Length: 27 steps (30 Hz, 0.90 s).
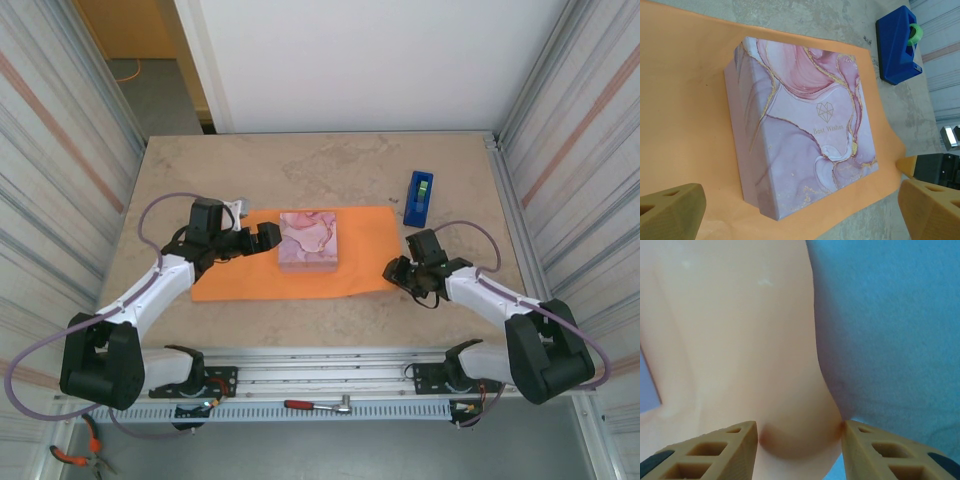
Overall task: Wrap the gift box in paper
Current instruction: First fold the wrapping paper around the gift box.
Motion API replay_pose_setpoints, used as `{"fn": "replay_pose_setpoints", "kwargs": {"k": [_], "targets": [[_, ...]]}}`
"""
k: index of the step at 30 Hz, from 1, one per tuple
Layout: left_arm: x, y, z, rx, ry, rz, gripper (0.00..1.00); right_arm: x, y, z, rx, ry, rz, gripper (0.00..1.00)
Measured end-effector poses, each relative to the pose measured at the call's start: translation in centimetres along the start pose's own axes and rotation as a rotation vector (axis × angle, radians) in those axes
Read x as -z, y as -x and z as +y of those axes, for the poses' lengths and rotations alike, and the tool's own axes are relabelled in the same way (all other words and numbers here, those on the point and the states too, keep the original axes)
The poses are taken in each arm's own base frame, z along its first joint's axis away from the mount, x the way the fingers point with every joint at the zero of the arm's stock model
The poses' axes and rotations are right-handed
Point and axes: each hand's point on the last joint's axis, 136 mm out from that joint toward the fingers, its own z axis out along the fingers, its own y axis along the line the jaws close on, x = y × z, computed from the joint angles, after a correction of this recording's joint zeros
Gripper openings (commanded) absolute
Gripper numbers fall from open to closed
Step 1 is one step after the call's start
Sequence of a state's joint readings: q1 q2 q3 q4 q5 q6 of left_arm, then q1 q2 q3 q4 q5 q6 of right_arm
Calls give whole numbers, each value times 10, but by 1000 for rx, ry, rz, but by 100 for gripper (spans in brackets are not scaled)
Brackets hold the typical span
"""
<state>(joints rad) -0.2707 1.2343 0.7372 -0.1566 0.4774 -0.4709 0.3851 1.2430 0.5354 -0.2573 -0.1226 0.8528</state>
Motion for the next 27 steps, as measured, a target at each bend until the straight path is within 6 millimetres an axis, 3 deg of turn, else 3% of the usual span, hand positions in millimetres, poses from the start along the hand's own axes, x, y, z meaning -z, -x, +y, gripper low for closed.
{"fn": "replay_pose_setpoints", "kwargs": {"k": [12, 21, 27], "targets": [[0, 0, 0, 0, 0, 0, 99, 0, 25, 20, 3, 121, -45, 51], [0, 0, 0, 0, 0, 0, 99, 2, 39, 16, -15, 138, -61, 46], [-4, -2, 3, 6, 5, 11, 99, 2, 34, 12, -7, 144, -57, 41]]}}
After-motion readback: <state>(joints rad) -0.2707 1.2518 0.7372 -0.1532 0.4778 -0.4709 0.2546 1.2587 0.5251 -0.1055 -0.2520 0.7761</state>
